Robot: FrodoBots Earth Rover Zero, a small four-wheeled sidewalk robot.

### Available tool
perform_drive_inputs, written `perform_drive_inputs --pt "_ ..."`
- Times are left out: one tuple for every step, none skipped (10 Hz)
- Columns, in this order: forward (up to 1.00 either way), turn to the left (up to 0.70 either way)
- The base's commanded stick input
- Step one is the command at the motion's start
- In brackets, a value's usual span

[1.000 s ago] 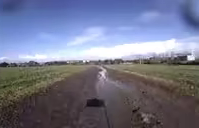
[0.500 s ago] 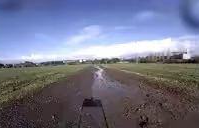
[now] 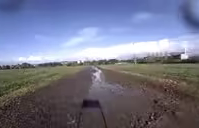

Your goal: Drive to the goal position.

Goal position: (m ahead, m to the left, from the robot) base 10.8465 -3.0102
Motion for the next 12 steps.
perform_drive_inputs --pt "0.70 0.35" --pt "0.70 0.35" --pt "0.70 0.35" --pt "0.70 0.00" --pt "0.70 0.00" --pt "0.70 0.00" --pt "0.70 0.00" --pt "0.70 0.00" --pt "0.70 0.00" --pt "0.70 0.00" --pt "0.70 0.00" --pt "0.70 0.00"
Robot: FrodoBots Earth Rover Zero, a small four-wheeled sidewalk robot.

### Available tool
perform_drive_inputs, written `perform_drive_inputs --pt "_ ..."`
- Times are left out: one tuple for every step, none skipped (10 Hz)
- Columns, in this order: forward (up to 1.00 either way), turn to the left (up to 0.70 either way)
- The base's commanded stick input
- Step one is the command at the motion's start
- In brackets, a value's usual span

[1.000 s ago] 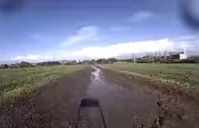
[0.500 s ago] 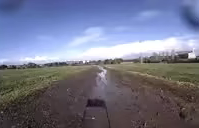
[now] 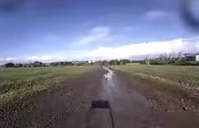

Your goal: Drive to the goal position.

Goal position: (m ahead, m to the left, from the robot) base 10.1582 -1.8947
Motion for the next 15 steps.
perform_drive_inputs --pt "0.70 0.00" --pt "0.70 0.00" --pt "0.70 0.00" --pt "0.70 0.00" --pt "0.70 0.00" --pt "0.70 0.00" --pt "0.70 0.00" --pt "0.70 0.00" --pt "0.70 0.00" --pt "0.70 0.00" --pt "0.70 0.00" --pt "0.70 0.00" --pt "0.70 0.00" --pt "0.70 0.00" --pt "0.70 0.00"
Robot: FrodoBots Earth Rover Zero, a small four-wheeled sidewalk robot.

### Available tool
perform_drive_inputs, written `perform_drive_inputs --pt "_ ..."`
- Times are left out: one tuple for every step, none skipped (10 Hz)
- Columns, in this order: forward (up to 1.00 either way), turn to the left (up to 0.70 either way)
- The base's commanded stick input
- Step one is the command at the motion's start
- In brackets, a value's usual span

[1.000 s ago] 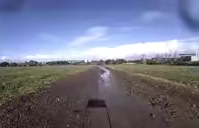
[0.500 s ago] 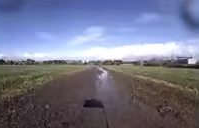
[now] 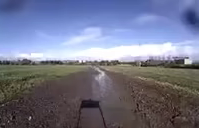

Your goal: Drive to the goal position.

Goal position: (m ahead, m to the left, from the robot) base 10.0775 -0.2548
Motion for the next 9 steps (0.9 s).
perform_drive_inputs --pt "0.70 0.00" --pt "0.70 0.00" --pt "0.70 0.00" --pt "0.70 0.00" --pt "0.70 0.00" --pt "0.70 0.00" --pt "0.70 0.00" --pt "0.70 0.00" --pt "0.70 0.00"
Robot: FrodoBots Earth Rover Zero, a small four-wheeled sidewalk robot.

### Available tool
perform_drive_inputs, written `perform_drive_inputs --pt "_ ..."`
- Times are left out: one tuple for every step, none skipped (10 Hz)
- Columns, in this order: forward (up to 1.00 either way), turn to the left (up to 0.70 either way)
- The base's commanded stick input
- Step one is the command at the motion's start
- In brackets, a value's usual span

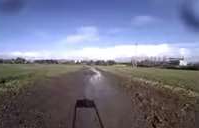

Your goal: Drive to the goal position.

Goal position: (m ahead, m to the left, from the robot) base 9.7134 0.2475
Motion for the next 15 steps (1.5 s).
perform_drive_inputs --pt "0.70 0.00" --pt "0.70 0.00" --pt "0.70 0.00" --pt "0.70 0.00" --pt "0.70 0.00" --pt "0.70 0.00" --pt "0.00 0.00" --pt "0.00 0.00" --pt "0.00 0.00" --pt "0.00 0.00" --pt "0.00 0.00" --pt "0.00 0.00" --pt "0.00 0.00" --pt "0.00 0.00" --pt "0.00 0.00"
